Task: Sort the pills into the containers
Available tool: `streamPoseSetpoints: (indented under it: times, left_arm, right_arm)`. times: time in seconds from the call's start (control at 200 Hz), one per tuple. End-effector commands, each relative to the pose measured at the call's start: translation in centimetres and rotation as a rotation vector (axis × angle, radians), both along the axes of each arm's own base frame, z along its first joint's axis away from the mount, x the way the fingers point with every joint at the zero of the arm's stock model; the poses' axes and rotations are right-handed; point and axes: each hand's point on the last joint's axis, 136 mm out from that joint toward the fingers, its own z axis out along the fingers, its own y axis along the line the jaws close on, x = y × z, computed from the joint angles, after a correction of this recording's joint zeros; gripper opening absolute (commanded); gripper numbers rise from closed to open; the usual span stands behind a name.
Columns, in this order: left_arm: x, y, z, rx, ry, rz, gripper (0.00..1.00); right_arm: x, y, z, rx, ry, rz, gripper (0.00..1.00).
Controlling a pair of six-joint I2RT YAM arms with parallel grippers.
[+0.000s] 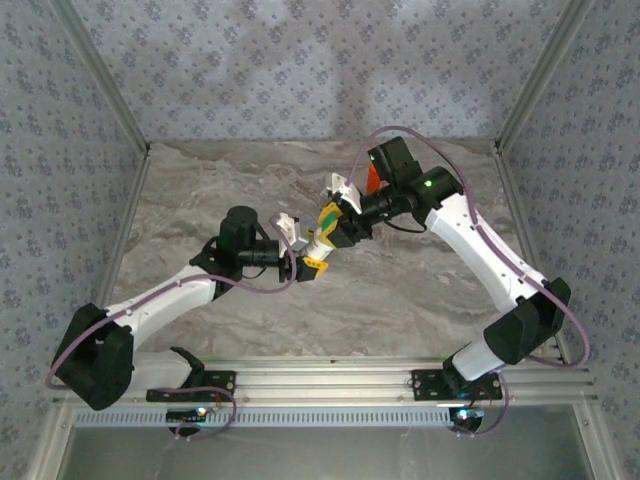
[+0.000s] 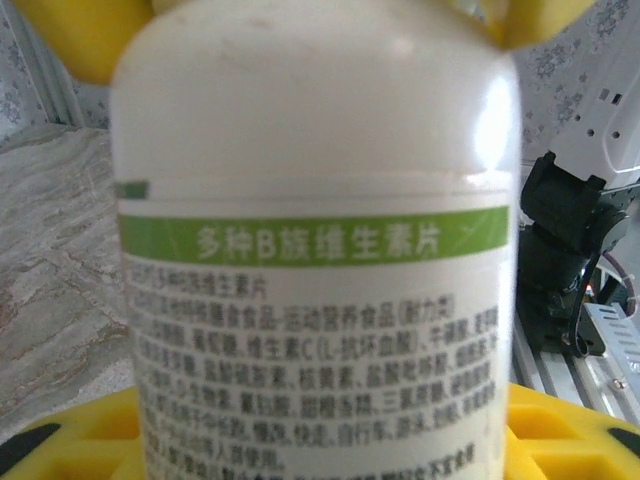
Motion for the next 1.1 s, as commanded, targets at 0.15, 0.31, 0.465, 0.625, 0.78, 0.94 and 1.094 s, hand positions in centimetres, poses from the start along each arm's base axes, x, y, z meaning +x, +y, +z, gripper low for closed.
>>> streamPoseSetpoints:
  times: [0.15,0.31,0.465,0.625,0.78,0.94,1.094]
  left_arm:
    - [0.6,-0.4,1.0,-0.014,-0.045,0.014,0.35]
    - [1.7,-0.2,1.5,-0.016,-0.055,0.084,0.30]
    - [2.7,0.5,1.5,-0.008,-0.083,0.165,0.17]
    - [4.6,1.5,0.9,-0.002,-0.101,0.304,0.00]
    - [5.4,2.1,1.0,-0.013,-0.113,0.367,0.00]
    - [5.9,3.1,1.8,-0.049,-0.138,0.440,0.00]
    - [6.1,3.5,2.0,-0.055,-0.145,0.468,0.00]
  right_arm:
    - [0.0,0.1,1.1,0.032,-0.013,0.010,0.00]
    - [1.1,-0.2,2.1,0.059,-0.017,-0.059,0.29]
    - [3.2,-1.8,4.6,0.185,-0.053,-0.188,0.61]
    - [4.2,-3.8,7.1,0.302,-0.056,-0.313,0.71]
    - [5.9,-5.2,7.9,0.365,-0.018,-0.520,0.70]
    - [8.9,-7.8,4.2,0.246,0.010,-0.793,0.69]
    - [10.5,-7.3,0.6,0.182,0.098,-0.897,0.66]
